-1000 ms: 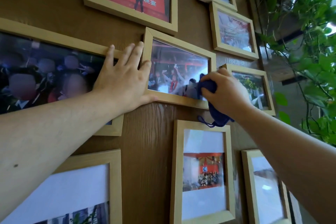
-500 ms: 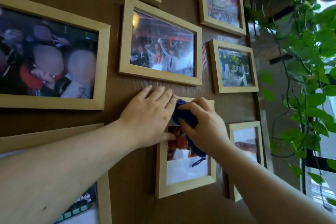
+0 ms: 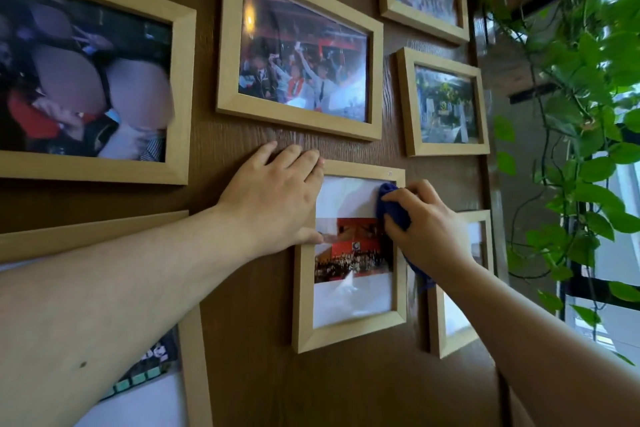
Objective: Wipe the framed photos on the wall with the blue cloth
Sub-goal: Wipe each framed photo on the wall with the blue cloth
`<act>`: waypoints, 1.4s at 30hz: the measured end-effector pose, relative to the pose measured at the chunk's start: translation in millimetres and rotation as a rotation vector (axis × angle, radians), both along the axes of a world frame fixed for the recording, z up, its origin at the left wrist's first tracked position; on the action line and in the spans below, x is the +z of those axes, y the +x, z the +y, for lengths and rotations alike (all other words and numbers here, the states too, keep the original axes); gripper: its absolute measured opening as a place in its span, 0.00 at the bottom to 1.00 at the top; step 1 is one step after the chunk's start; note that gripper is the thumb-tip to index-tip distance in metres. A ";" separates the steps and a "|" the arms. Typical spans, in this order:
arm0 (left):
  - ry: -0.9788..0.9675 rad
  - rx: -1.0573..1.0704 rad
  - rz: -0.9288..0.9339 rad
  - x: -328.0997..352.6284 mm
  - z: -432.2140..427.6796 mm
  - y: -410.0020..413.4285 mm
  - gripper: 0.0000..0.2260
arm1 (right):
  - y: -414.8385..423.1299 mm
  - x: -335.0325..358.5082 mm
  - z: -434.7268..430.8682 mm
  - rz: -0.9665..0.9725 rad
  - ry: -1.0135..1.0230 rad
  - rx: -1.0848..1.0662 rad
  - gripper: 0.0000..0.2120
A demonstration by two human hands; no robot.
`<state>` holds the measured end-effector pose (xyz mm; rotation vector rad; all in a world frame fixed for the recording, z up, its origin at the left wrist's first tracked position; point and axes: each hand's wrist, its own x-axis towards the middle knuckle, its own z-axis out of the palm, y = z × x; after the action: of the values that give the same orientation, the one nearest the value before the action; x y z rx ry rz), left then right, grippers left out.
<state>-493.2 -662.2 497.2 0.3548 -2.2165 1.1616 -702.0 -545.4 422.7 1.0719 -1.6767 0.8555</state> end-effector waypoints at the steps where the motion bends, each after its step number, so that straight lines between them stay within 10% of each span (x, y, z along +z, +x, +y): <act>1: 0.001 -0.001 -0.002 0.4 -0.3 0.6 0.46 | 2.8 1.1 -0.8 -0.007 -0.002 0.000 0.14; 9: 0.010 -0.006 -0.022 2.7 -0.7 2.4 0.41 | 58.7 -9.0 -24.7 0.215 0.105 0.260 0.15; 42: 0.029 0.024 0.004 -1.6 -2.5 -1.6 0.43 | 47.9 -88.6 -7.8 0.126 0.245 0.112 0.11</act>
<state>-494.7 -664.7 495.5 0.3965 -2.2327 1.1418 -654.1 -553.2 334.1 1.3690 -1.6566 0.6475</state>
